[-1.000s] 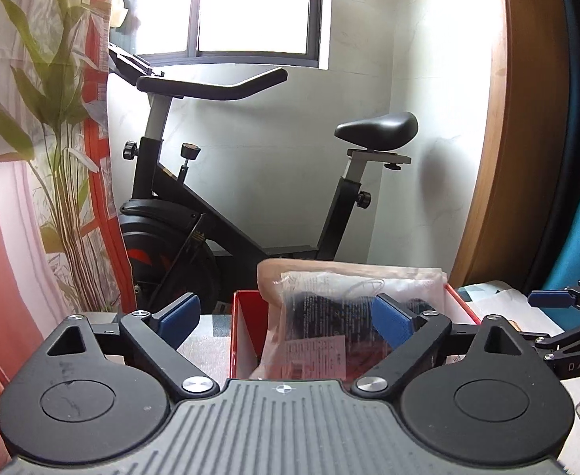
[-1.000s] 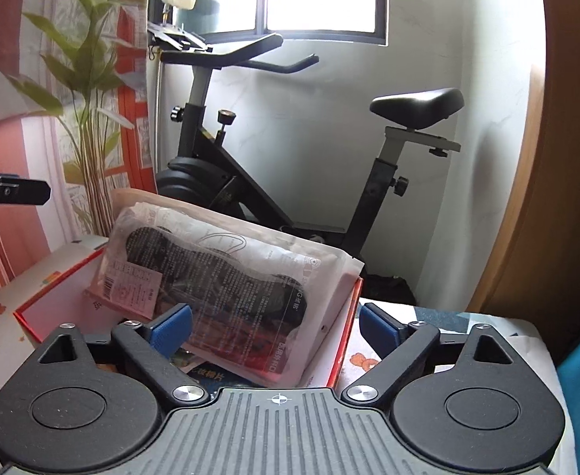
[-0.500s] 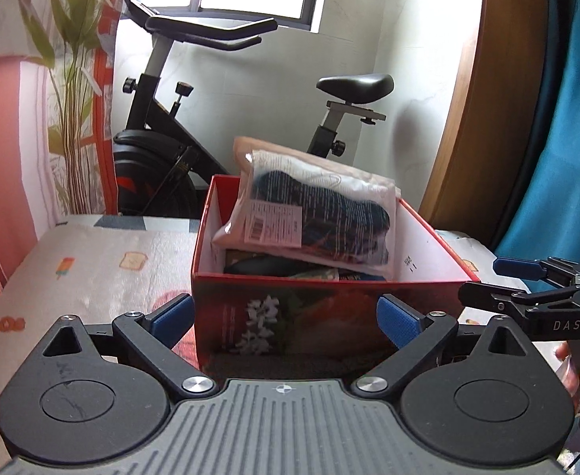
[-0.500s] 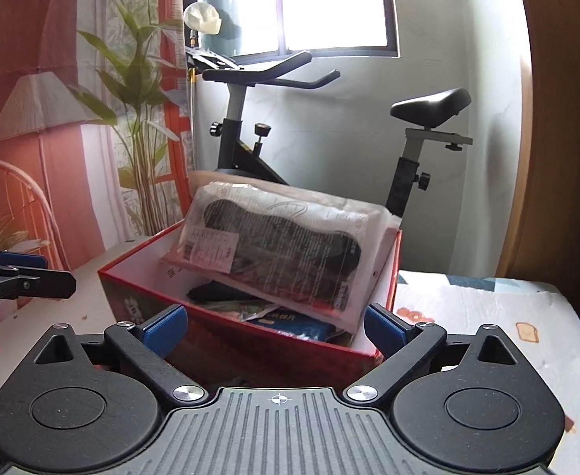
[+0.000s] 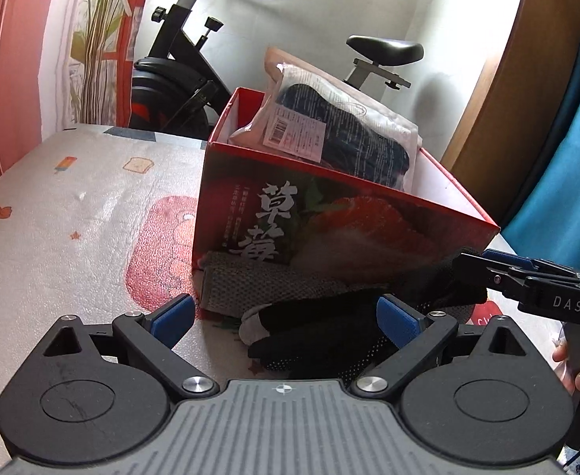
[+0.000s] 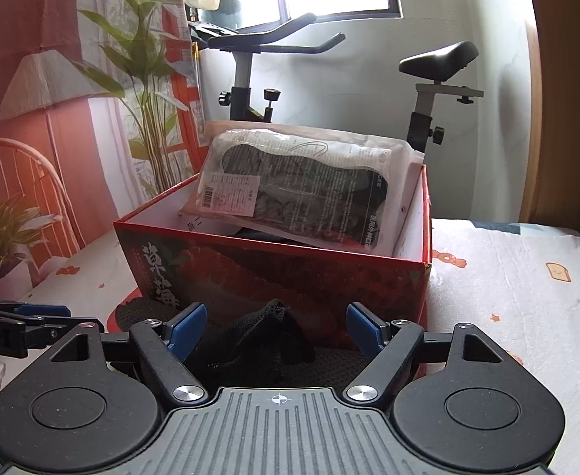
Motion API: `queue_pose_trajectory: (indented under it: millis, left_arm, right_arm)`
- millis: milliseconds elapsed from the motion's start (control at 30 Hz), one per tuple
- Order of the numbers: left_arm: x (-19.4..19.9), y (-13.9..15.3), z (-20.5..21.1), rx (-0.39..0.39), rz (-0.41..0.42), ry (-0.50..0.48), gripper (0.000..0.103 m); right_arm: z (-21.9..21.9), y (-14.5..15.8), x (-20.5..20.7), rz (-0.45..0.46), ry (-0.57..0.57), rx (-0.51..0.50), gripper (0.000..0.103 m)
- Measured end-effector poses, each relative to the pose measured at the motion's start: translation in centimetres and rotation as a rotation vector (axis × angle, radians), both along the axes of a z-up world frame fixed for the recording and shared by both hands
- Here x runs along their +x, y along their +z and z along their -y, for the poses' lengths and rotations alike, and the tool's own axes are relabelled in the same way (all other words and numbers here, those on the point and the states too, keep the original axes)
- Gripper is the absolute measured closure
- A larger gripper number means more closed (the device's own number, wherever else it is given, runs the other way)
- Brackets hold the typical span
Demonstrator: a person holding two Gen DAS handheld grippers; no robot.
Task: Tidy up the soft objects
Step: 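Move the left gripper down to the black glove with white fingertips, then close the left gripper on the black glove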
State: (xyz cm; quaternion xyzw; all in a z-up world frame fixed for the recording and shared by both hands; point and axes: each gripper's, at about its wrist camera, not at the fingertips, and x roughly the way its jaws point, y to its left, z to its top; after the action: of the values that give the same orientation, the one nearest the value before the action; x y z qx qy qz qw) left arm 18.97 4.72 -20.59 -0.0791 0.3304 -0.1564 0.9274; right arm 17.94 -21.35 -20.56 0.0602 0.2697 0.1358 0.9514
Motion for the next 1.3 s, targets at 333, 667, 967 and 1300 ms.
queue_pose_trajectory:
  millis: [333,667,967,1300]
  left_arm:
    - [-0.5,-1.5,-0.3,-0.012,-0.038,0.016,0.004]
    - [-0.6,-1.9,-0.2,-0.024,-0.051,0.011,0.004]
    - [0.1,-3.2,0.3,-0.082,-0.097,-0.008,0.004]
    - [2.1,-3.5,0.6,-0.264,-0.147,0.007,0.004]
  right_arm:
    - [-1.1,-0.2,0.0,-0.002,0.043,-0.009,0.065]
    - [-1.1,0.1,-2.3,-0.014,0.074,0.064,0.091]
    - [2.1,-2.5,-4.3,-0.103,-0.031,0.191,0.094]
    - [3.8,-5.1,-3.9,-0.151,-0.100,0.219,0.095]
